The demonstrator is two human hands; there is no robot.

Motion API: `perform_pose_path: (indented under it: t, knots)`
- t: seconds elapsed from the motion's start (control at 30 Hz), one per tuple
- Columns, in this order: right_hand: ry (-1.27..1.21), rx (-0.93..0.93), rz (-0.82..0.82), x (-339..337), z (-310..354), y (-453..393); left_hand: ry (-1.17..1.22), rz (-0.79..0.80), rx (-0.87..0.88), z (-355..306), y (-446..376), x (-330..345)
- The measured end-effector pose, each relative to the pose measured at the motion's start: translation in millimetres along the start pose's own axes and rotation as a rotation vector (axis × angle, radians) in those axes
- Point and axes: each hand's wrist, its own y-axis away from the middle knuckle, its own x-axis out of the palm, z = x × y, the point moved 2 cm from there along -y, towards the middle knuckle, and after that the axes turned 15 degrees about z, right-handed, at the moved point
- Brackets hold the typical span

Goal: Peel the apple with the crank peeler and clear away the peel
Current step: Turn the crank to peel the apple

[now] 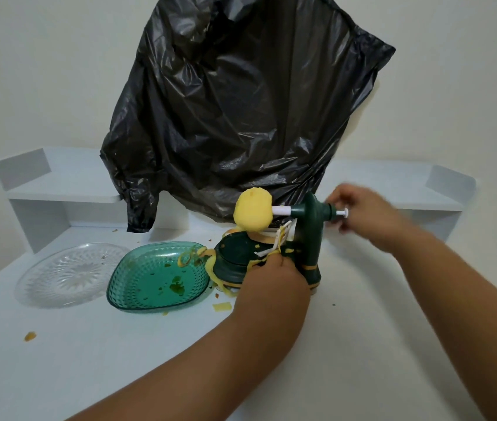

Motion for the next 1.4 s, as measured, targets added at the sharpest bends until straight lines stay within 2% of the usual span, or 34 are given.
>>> perform_pose_path:
  t: [0.07,0.1,0.13,0.17,0.2,0.27,0.33,0.37,0.4,0.43,0.47,0.5,0.57,0.6,0.67,0.73,0.77,0.8,0.83,0.9,0.97,1.0,1.03,1.07,1.1,1.17,1.2,1.23,1.27,1.33,1.4]
  knots:
    - [0.003,0.179,0.432,4.6,-12.9,22.7,0.009,-0.007,0.016,-0.8,-0.4,-0.6]
    - [-0.120,0.210,0.595,-0.7,-11.5,36.4,0.012,-0.003,0.023,-1.9,-0.4,-1.0]
    - [-0.263,0.161,0.655,-10.1,-7.1,45.2,0.012,0.000,0.025,-2.2,-0.4,-0.9]
    - [-0.395,0.049,0.626,-22.1,-0.2,48.5,0.015,0.002,0.020,-2.8,-1.0,-0.8]
    - [-0.502,-0.088,0.515,-31.8,8.9,44.6,0.014,0.003,0.011,-2.4,-1.2,0.0]
    - [-0.537,-0.253,0.159,-40.0,19.6,25.8,0.006,0.004,0.007,-2.8,-1.3,0.4]
    - [-0.325,-0.196,-0.115,-24.5,19.3,7.3,0.004,0.003,0.018,-3.4,-0.4,-0.6]
    - [-0.134,-0.106,-0.120,-11.6,13.0,3.9,0.006,0.000,0.020,-2.9,0.5,-1.0]
    - [0.004,-0.010,-0.012,0.6,1.8,6.9,0.008,-0.004,0.020,-2.4,1.5,-1.3]
    - [0.057,0.065,0.163,7.4,-11.3,15.3,0.008,-0.009,0.020,-1.1,2.2,-1.9]
    - [-0.028,0.118,0.368,9.1,-20.6,28.0,0.009,-0.009,0.019,-0.4,2.7,-1.8]
    - [-0.218,0.127,0.541,5.8,-21.0,41.4,0.011,-0.005,0.016,-0.2,3.0,-1.4]
    - [-0.617,-0.035,0.628,-16.8,-11.7,51.4,0.013,0.005,0.022,-3.2,1.9,-2.4]
    - [-0.684,-0.164,0.560,-27.2,-3.2,45.5,0.015,0.007,0.023,-4.6,1.4,-3.2]
    - [-0.648,-0.311,0.224,-37.0,9.4,21.9,0.025,0.013,0.018,-4.6,-0.7,-4.2]
    - [-0.526,-0.271,-0.082,-23.6,14.7,-5.0,0.039,0.019,0.001,-0.9,-1.4,-1.8]
    - [-0.420,-0.215,-0.178,-13.7,10.7,-14.4,0.035,0.016,0.000,0.5,-1.0,-1.0]
    - [-0.307,-0.132,-0.193,-3.6,3.4,-16.1,0.023,0.009,0.008,0.9,-0.3,-1.0]
    - [-0.244,-0.044,-0.117,4.4,-9.9,-13.1,0.009,0.007,0.019,0.5,0.7,-1.6]
    - [-0.316,0.119,0.231,11.5,-38.1,10.0,-0.012,0.012,0.037,-1.9,1.5,-3.0]
    - [-0.567,0.081,0.594,4.8,-39.9,37.1,0.000,0.026,0.039,-2.9,0.0,-2.8]
    - [-0.677,-0.028,0.664,-5.2,-32.1,43.6,0.012,0.035,0.038,-3.1,-1.7,-2.7]
    - [-0.763,-0.160,0.637,-14.7,-21.0,43.0,0.022,0.038,0.038,-3.2,-2.5,-2.2]
    - [-0.789,-0.277,0.514,-22.7,-9.1,34.1,0.026,0.035,0.036,-2.7,-2.8,-2.6]
    - [-0.759,-0.335,0.293,-27.8,-2.9,20.7,0.024,0.034,0.038,-2.7,-3.1,-2.3]
    - [-0.558,-0.280,-0.093,-22.3,7.1,-7.9,0.022,0.023,0.032,-0.5,-1.9,-3.1]
    - [-0.439,-0.194,-0.165,-13.5,5.1,-18.1,0.017,0.017,0.033,0.5,-1.3,-3.2]
    - [-0.353,-0.089,-0.133,-4.0,-3.7,-22.2,0.013,0.016,0.036,1.3,-1.2,-3.1]
    - [-0.313,0.015,-0.012,3.8,-16.5,-18.5,0.011,0.019,0.040,2.5,-1.7,-2.5]
    - [-0.344,0.166,0.376,10.1,-37.2,7.1,0.011,0.027,0.048,2.7,-2.4,-1.8]
    - [-0.537,0.093,0.680,-1.7,-36.2,33.1,0.001,0.036,0.058,1.1,-4.4,-3.7]
